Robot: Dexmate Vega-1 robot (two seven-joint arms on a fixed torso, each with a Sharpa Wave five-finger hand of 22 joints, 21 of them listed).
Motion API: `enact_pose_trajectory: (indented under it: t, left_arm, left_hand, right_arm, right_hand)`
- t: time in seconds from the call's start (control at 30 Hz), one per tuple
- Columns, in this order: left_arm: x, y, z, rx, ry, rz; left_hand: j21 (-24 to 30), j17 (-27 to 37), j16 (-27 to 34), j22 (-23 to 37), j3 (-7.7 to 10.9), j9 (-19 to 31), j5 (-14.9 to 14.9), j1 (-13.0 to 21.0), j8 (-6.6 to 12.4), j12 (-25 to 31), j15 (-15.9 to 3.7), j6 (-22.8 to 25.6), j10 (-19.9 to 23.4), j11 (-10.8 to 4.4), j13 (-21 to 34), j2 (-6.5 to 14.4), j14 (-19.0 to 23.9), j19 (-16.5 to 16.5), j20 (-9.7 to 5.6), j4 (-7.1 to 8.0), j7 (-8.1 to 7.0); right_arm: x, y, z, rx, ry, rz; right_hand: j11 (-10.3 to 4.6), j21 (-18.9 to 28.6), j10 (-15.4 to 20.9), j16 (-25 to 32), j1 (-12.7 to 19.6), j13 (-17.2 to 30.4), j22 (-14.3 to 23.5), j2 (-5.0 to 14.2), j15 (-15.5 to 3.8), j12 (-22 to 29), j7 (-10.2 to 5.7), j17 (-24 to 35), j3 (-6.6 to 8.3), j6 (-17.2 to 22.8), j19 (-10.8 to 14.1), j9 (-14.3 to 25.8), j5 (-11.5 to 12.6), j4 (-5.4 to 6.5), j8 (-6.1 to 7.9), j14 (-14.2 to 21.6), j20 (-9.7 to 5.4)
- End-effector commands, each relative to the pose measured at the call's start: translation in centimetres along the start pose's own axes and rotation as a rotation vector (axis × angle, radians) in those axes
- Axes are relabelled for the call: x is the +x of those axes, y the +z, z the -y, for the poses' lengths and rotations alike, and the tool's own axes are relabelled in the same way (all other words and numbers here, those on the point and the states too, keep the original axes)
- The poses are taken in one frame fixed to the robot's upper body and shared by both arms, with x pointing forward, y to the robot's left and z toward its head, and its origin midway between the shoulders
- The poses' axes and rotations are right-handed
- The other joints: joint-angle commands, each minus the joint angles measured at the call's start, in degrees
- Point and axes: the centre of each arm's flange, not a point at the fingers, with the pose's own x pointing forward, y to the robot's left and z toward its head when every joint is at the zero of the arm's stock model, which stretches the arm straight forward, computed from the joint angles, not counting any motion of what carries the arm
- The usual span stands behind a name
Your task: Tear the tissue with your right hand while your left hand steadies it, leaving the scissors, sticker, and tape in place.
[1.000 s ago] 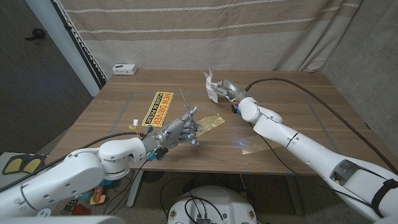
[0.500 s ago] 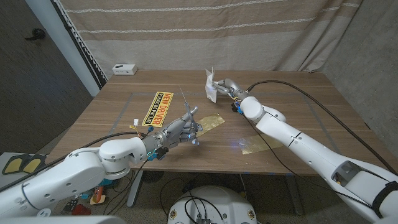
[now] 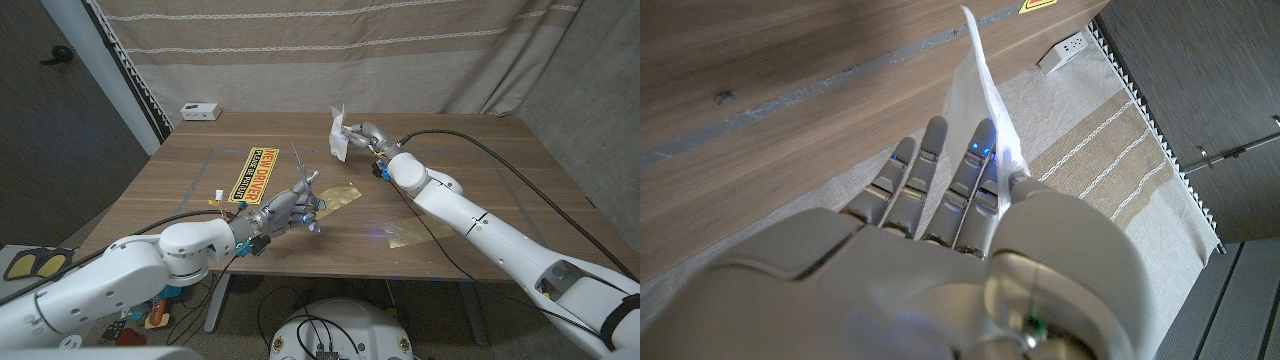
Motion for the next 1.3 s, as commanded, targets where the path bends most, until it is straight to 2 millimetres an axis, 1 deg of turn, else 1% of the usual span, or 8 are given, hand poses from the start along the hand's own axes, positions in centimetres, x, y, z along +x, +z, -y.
enact_pose_trajectory:
  t: [0.03,0.13,0.23,0.53,0.67,0.8,1.07,1.3]
  left_arm:
    - [-0.1,0.3,-0.3,0.011,-0.005,-0.003]
    - [-0.1,0.5,-0.4,0.015,-0.005,-0.003]
    - [0.0,0.6,-0.5,0.019,-0.004,-0.002]
    - [0.6,0.9,-0.6,0.032,-0.022,0.002]
    - [0.7,1.0,-0.6,0.033,-0.025,0.004]
    - [0.8,0.9,-0.5,0.029,-0.028,0.007]
    - [0.9,0.9,-0.4,0.029,-0.032,0.008]
    - [1.0,0.8,-0.4,0.03,-0.033,0.012]
  left_hand:
    - [0.34,0.07,0.24,-0.01,-1.01,0.18,0.16,-0.14,0.19,0.09,-3.82,5.67,0.53,0.07,0.07,0.33,0.83,-0.05,-1.87,-0.9,5.08]
    - [0.36,0.25,0.28,-0.1,-1.02,0.13,0.16,-0.1,0.14,0.12,-3.79,5.71,0.44,0.1,0.18,0.31,0.63,-0.11,-1.91,-0.92,5.04]
    - [0.45,0.23,0.28,-0.08,-1.02,0.19,0.17,-0.11,0.14,0.01,-3.91,5.68,0.57,0.08,-0.05,0.33,0.67,-0.09,-1.87,-0.91,5.17]
    - [0.63,0.08,0.22,-0.27,-1.04,0.27,0.18,-0.18,0.11,0.1,-3.83,5.71,0.55,0.16,0.13,0.29,0.68,-0.16,-1.87,-0.89,4.96]
    - [0.74,0.18,0.3,-0.25,-1.02,0.16,0.2,-0.18,0.03,0.19,-3.87,5.77,0.53,0.14,0.32,0.33,0.69,-0.23,-1.94,-0.88,5.11]
    - [0.79,-0.07,0.13,-0.29,-1.03,0.28,0.2,-0.17,0.08,0.11,-3.76,5.77,0.56,0.13,0.19,0.31,0.63,-0.27,-1.93,-0.89,5.12]
    - [0.88,0.23,0.28,-0.55,-1.03,-0.09,0.21,-0.23,-0.2,0.23,-3.9,5.82,0.55,0.23,0.4,0.33,0.51,-0.22,-1.97,-0.86,5.08]
    - [1.13,-0.01,0.2,-0.54,-1.01,0.15,0.27,-0.23,-0.18,0.18,-3.77,5.71,0.56,0.08,0.33,0.36,0.65,-0.33,-1.97,-0.85,5.01]
  right_arm:
    - [0.2,-0.1,0.1,0.201,0.029,-0.002]
    - [0.3,-0.1,0.1,0.261,0.042,-0.003]
    - [0.3,-0.1,0.1,0.319,0.057,-0.004]
    - [0.3,0.0,-0.1,0.474,0.104,-0.005]
    - [0.1,0.1,-0.2,0.524,0.102,-0.021]
    - [-0.1,0.2,-0.4,0.565,0.126,-0.023]
    - [-0.2,0.7,-1.1,0.631,0.166,-0.014]
    - [-0.1,1.2,-1.7,0.669,0.2,0.009]
  right_hand:
    - [0.48,2.19,2.01,3.92,1.22,-0.79,2.19,0.11,-9.77,-0.75,0.76,3.81,0.19,1.09,0.7,0.33,-0.26,-0.71,0.19,-0.92,-2.61]
    - [0.52,3.57,2.32,5.73,1.52,-1.29,3.61,0.06,-9.71,-1.28,0.67,5.42,0.09,1.39,0.83,0.34,-0.27,-0.78,0.16,-1.36,-3.24]
    - [1.59,5.42,2.89,8.58,1.79,-2.08,5.82,0.05,-9.66,-2.0,0.98,7.77,-0.17,1.13,0.25,0.28,-0.32,-0.8,-0.14,-1.55,-3.59]
    - [1.7,7.32,2.55,9.73,2.25,-3.1,8.92,0.16,-9.59,-3.43,0.81,8.46,-0.25,0.87,-2.6,0.15,-0.32,-0.81,-0.28,-4.92,-3.33]
    - [1.77,7.84,2.68,10.64,2.36,-3.67,10.72,0.27,-9.67,-4.15,0.69,8.79,-0.14,0.68,-6.16,0.08,-0.34,-0.46,-0.33,-6.42,-1.66]
    - [1.52,8.23,2.69,11.24,2.44,-3.95,11.67,0.26,-9.68,-4.56,0.67,8.96,-0.05,0.71,-7.77,0.03,-0.35,-0.29,-0.31,-7.02,-0.92]
    - [1.2,9.56,1.61,12.2,2.33,-4.5,13.42,0.16,-9.52,-5.8,-0.15,9.28,-0.1,0.01,-9.26,-0.11,-0.53,0.08,-0.53,-8.85,-0.94]
    - [-0.33,10.62,0.83,13.18,1.6,-4.87,14.97,0.22,-9.49,-6.83,-1.32,9.56,-0.38,-0.87,-11.02,-0.18,-0.84,0.86,-0.67,-10.45,-1.24]
